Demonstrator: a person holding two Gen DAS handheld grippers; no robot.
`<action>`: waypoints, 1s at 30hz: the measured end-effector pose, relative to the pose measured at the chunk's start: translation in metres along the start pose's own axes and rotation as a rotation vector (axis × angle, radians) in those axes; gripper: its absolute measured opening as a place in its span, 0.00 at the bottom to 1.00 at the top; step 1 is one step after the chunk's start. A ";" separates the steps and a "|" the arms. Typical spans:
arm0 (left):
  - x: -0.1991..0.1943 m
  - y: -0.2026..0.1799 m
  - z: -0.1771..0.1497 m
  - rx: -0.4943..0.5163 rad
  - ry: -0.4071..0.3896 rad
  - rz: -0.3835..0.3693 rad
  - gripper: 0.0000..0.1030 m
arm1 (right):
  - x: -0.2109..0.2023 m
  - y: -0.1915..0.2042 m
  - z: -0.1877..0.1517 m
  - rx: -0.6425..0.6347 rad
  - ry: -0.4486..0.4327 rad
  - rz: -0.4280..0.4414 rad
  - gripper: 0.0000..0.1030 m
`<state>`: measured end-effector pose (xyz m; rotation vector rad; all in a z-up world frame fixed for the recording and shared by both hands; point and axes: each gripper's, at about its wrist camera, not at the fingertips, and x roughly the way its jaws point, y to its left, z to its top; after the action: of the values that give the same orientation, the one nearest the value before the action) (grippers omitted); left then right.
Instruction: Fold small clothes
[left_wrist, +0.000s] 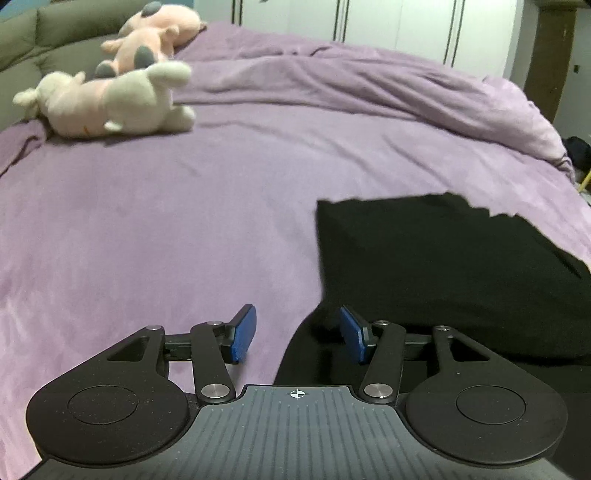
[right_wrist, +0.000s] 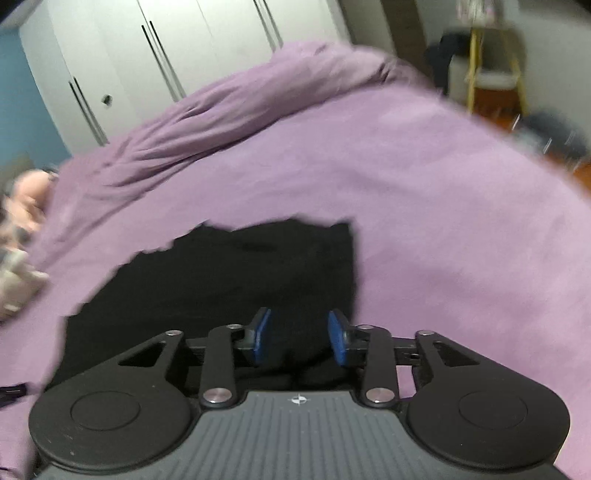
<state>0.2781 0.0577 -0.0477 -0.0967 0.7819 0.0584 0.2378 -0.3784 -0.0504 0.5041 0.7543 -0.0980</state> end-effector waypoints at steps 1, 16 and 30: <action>0.004 -0.003 0.003 0.000 0.007 -0.006 0.55 | 0.006 -0.003 -0.002 0.033 0.027 0.005 0.33; 0.040 -0.041 -0.012 0.133 0.086 0.020 0.55 | 0.025 0.015 -0.016 -0.176 0.066 -0.148 0.01; 0.037 -0.048 -0.018 0.209 0.099 0.048 0.56 | 0.027 0.043 -0.037 -0.506 0.040 -0.273 0.01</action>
<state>0.2962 0.0088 -0.0830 0.1179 0.8851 0.0170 0.2458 -0.3204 -0.0741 -0.0798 0.8489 -0.1461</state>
